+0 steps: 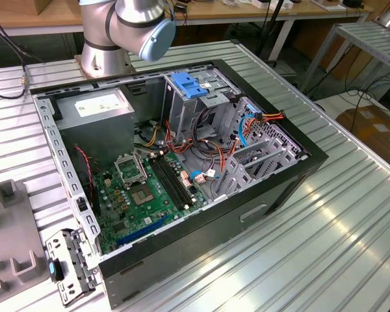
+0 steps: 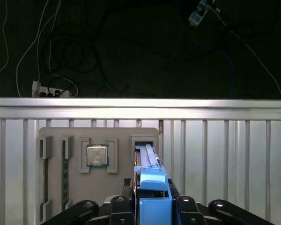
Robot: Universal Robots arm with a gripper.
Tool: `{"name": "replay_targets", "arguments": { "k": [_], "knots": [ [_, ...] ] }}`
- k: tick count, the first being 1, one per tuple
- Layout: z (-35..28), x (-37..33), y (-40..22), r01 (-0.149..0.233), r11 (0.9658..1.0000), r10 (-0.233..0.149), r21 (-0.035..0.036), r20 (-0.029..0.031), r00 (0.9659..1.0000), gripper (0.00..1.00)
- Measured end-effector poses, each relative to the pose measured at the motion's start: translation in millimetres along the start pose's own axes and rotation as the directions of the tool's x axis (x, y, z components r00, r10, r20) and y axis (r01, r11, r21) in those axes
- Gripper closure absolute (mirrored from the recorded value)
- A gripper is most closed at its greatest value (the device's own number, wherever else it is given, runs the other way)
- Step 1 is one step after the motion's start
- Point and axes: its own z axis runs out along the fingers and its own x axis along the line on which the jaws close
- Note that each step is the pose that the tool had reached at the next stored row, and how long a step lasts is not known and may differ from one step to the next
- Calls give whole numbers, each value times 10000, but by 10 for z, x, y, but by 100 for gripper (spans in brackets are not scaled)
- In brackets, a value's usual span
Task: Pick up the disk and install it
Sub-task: 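Pick up the disk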
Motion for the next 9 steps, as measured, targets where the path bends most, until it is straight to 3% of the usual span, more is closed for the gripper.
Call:
{"name": "replay_targets", "arguments": {
  "k": [9],
  "knots": [
    [-338,-2,3,0,10000,0,40,-15,10000,63]
  ]
}}
